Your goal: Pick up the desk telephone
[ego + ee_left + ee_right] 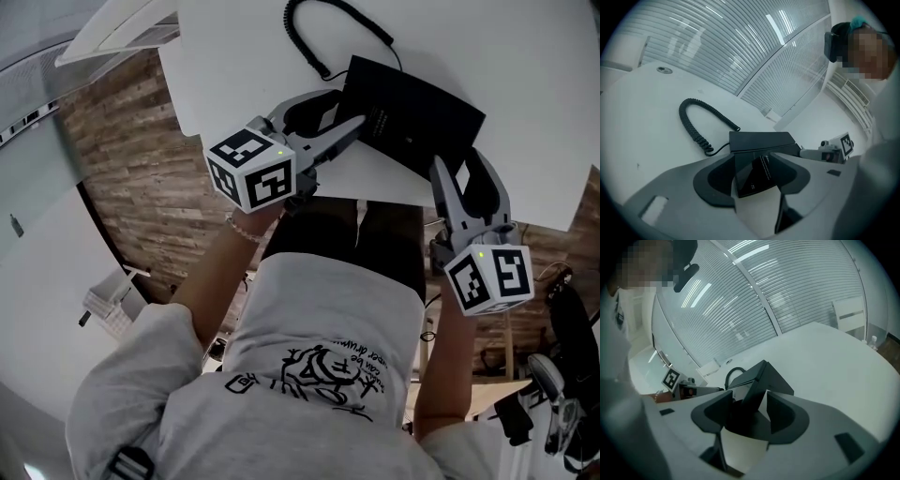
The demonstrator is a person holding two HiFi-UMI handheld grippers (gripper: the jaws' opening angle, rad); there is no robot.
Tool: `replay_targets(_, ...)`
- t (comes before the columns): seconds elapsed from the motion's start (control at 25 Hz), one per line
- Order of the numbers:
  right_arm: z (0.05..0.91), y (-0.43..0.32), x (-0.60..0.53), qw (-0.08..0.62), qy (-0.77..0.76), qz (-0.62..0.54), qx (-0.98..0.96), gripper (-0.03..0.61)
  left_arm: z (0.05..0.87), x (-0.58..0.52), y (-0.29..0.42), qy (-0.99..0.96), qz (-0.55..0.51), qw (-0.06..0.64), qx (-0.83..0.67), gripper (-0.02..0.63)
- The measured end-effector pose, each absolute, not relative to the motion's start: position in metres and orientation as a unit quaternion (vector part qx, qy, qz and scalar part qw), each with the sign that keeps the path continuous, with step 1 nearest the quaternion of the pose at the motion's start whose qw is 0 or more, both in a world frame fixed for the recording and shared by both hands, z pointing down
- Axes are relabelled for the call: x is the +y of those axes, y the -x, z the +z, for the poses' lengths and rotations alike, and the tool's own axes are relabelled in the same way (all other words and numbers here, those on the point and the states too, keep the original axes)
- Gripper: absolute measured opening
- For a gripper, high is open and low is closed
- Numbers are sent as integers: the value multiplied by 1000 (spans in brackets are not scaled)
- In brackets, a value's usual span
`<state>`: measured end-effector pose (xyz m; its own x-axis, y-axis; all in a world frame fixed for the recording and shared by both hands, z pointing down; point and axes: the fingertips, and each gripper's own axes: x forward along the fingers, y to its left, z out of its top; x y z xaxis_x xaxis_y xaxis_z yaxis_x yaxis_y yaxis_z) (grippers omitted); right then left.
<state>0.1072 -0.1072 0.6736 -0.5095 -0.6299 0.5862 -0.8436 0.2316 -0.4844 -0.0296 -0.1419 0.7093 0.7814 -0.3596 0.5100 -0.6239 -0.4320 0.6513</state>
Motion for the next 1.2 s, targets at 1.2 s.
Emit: replay_targets(1.2, 651, -110, -113, 116, -475, 411, -770, 189, 698, -149, 24, -828, 173, 442, -299, 216)
